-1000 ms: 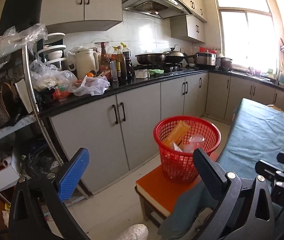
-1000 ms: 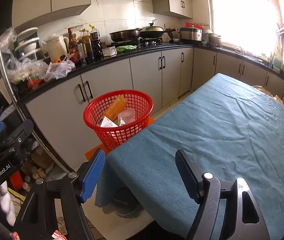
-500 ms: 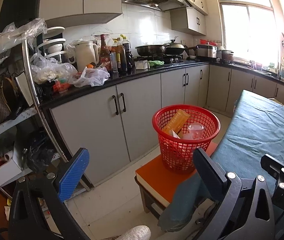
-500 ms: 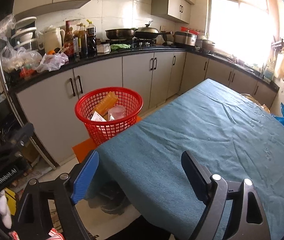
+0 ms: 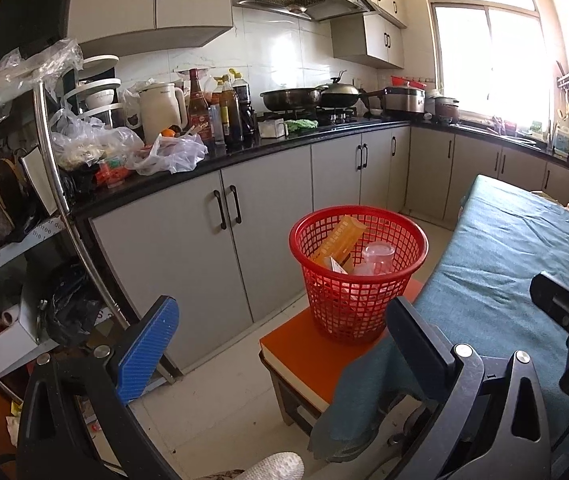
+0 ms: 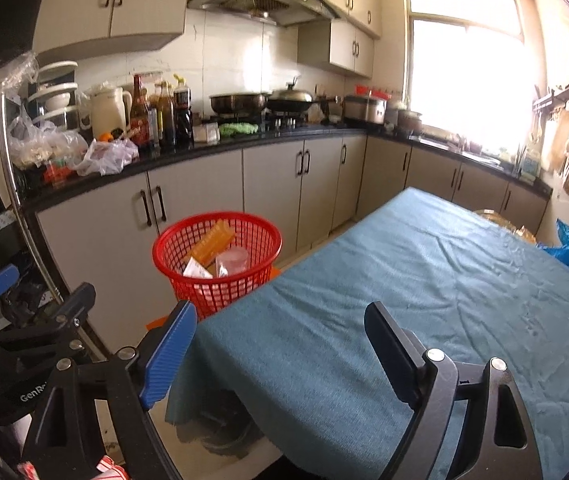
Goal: Collect trash
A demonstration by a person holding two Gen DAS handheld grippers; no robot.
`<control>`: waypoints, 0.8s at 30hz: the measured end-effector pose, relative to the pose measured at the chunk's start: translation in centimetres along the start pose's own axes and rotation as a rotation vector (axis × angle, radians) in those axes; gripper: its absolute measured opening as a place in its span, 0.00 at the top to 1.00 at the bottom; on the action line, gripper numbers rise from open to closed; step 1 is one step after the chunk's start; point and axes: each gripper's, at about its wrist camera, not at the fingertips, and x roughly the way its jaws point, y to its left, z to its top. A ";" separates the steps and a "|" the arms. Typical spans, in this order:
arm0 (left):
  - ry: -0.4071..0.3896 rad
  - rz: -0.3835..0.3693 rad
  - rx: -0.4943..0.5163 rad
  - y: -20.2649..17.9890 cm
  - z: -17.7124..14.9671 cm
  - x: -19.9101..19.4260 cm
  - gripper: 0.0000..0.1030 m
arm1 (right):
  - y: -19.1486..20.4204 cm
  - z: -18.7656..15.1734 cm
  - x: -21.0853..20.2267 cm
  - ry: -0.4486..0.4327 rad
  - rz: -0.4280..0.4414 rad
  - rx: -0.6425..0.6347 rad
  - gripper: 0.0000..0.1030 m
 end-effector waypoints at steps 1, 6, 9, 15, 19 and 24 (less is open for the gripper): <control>-0.005 -0.001 0.001 -0.1 0.0 -0.1 0.00 | 0.0 0.1 -0.2 -0.015 0.000 -0.004 0.12; -0.033 -0.003 0.008 -0.4 0.1 -0.3 0.00 | 0.2 0.1 -1.0 -0.056 0.018 -0.008 0.11; -0.048 0.003 0.016 -0.6 0.0 -0.5 0.00 | 0.1 0.1 -1.1 -0.070 0.021 -0.003 0.11; -0.093 0.045 0.034 -1.0 0.4 -1.0 0.00 | -0.6 0.1 -1.7 -0.094 0.022 0.022 0.11; -0.128 0.058 0.031 -0.8 0.9 -1.7 0.00 | -0.9 0.1 -1.9 -0.108 0.022 0.031 0.10; -0.149 0.062 0.016 -0.5 1.4 -2.2 0.00 | -1.0 0.1 -2.0 -0.105 0.026 0.035 0.10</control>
